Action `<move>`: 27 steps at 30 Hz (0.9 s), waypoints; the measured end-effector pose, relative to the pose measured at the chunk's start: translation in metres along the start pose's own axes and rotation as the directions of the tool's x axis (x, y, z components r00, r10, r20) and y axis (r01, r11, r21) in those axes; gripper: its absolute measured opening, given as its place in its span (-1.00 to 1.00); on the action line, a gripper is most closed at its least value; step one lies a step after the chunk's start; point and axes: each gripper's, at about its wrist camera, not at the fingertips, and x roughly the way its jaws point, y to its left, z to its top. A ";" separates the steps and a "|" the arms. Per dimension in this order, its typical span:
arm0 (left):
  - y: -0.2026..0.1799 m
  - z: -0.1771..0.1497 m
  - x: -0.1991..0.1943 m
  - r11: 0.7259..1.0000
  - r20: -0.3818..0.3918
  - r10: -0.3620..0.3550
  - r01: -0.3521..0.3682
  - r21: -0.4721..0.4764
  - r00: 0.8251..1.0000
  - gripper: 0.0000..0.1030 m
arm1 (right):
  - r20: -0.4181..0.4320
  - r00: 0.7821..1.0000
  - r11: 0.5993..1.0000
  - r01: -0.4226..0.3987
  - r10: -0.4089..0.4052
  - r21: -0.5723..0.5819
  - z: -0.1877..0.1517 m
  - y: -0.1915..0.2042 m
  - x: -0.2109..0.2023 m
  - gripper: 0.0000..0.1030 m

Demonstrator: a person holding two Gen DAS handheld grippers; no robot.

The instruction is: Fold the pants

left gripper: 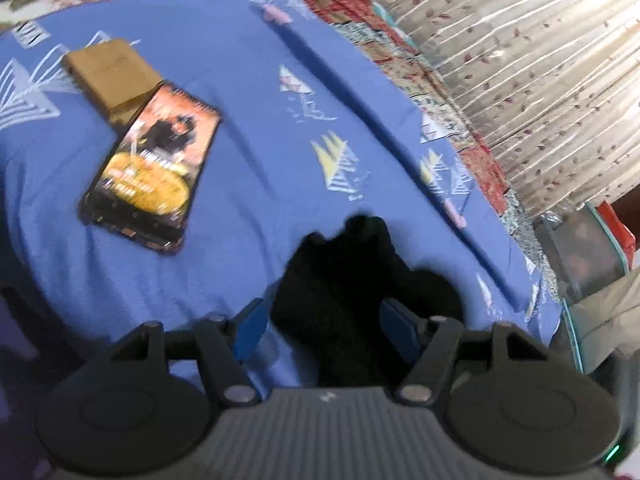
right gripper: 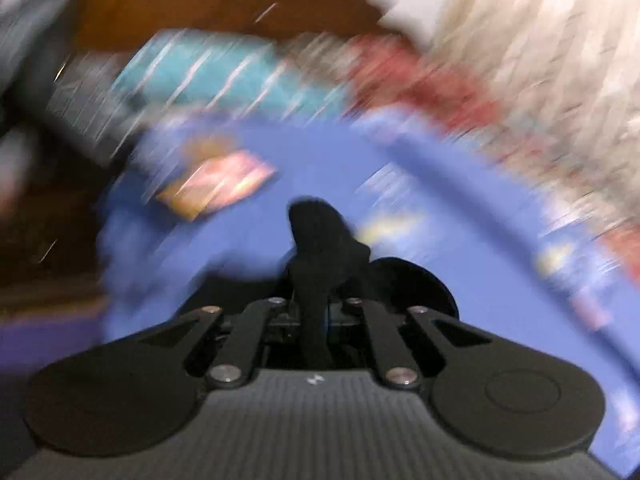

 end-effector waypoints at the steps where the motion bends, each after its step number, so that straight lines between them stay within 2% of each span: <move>1: 0.002 -0.002 0.000 1.000 -0.007 0.011 -0.011 0.001 1.000 0.24 | -0.026 0.999 0.999 -0.048 0.047 -0.014 -0.007 0.014 0.004 -0.73; 2: 0.004 -0.003 0.000 1.000 -0.013 0.017 -0.017 0.003 1.000 0.24 | -0.052 0.995 0.996 -0.085 0.084 -0.024 -0.008 0.030 0.010 -0.68; 5: 0.007 -0.005 0.004 1.000 -0.042 0.008 -0.008 -0.009 0.999 0.28 | -0.042 0.997 0.997 -0.073 0.072 -0.038 -0.009 0.041 0.004 -0.64; 8: 0.004 -0.004 0.016 1.000 -0.067 -0.021 0.020 -0.018 0.998 0.58 | -0.010 0.990 0.983 -0.141 0.143 0.119 0.002 0.014 -0.012 -0.40; 9: 0.001 -0.003 0.020 0.999 -0.075 -0.031 0.030 -0.014 0.997 0.58 | 0.013 0.985 0.971 -0.169 0.170 0.166 0.002 0.006 -0.018 -0.14; 10: -0.003 -0.003 0.026 0.999 -0.087 -0.040 0.040 -0.007 0.995 0.62 | 0.045 0.980 0.954 -0.199 0.194 0.224 0.001 -0.003 -0.028 -0.07; 11: -0.007 -0.003 0.031 0.999 -0.096 -0.047 0.047 0.000 0.994 0.69 | 0.067 0.976 0.939 -0.216 0.205 0.267 -0.001 -0.010 -0.033 -0.07; 12: -0.011 -0.003 0.038 0.998 -0.108 -0.054 0.056 0.009 0.993 0.88 | 0.084 0.973 0.925 -0.231 0.215 0.303 -0.004 -0.015 -0.035 -0.07; 13: -0.013 -0.002 0.045 0.998 -0.119 -0.060 0.062 0.011 0.991 0.98 | 0.107 0.972 0.909 -0.235 0.211 0.344 -0.003 -0.020 -0.038 -0.10; 15: -0.016 -0.002 0.060 0.998 -0.153 -0.064 0.063 -0.008 0.986 0.99 | 0.129 0.978 0.888 -0.201 0.162 0.413 -0.005 -0.031 -0.039 -0.12; 17: -0.017 -0.003 0.073 0.997 -0.183 -0.067 0.061 -0.042 0.981 0.99 | 0.112 0.992 0.860 -0.106 0.057 0.499 -0.008 -0.049 -0.035 -0.37; 18: -0.018 -0.004 0.078 0.997 -0.185 -0.062 0.054 -0.050 0.981 0.92 | 0.089 0.996 0.833 -0.067 0.022 0.550 -0.010 -0.059 -0.029 -0.52; 19: -0.019 -0.005 0.080 0.998 -0.177 -0.045 0.038 -0.047 0.983 0.44 | 0.063 0.998 0.795 -0.038 0.000 0.606 -0.014 -0.069 -0.021 -0.56; 21: -0.022 -0.008 0.080 1.000 -0.173 -0.018 0.016 -0.010 0.985 -0.26 | 0.007 1.000 0.727 -0.015 0.014 0.687 -0.020 -0.079 0.000 -0.58; 22: -0.020 -0.010 0.078 1.000 -0.176 -0.023 0.019 -0.019 0.984 -0.42 | -0.019 0.998 0.700 -0.024 0.053 0.714 -0.023 -0.076 0.014 -0.63; 23: -0.018 -0.012 0.073 0.999 -0.169 -0.019 0.014 -0.032 0.985 -0.45 | -0.031 0.994 0.681 -0.049 0.105 0.730 -0.023 -0.070 0.027 -0.68; 25: -0.016 -0.018 0.059 1.000 -0.143 0.003 -0.005 -0.016 0.990 -0.52 | -0.021 0.966 0.686 -0.168 0.259 0.708 -0.013 -0.036 0.053 -0.76; 26: -0.016 -0.021 0.054 0.999 -0.135 0.035 -0.036 -0.001 0.990 -0.52 | -0.035 0.959 0.726 -0.188 0.280 0.662 -0.005 -0.013 0.057 -0.82; 27: -0.014 -0.027 0.052 0.997 -0.135 0.081 -0.080 0.014 0.988 -0.52 | -0.070 0.965 0.786 -0.162 0.252 0.597 0.003 0.008 0.061 -0.83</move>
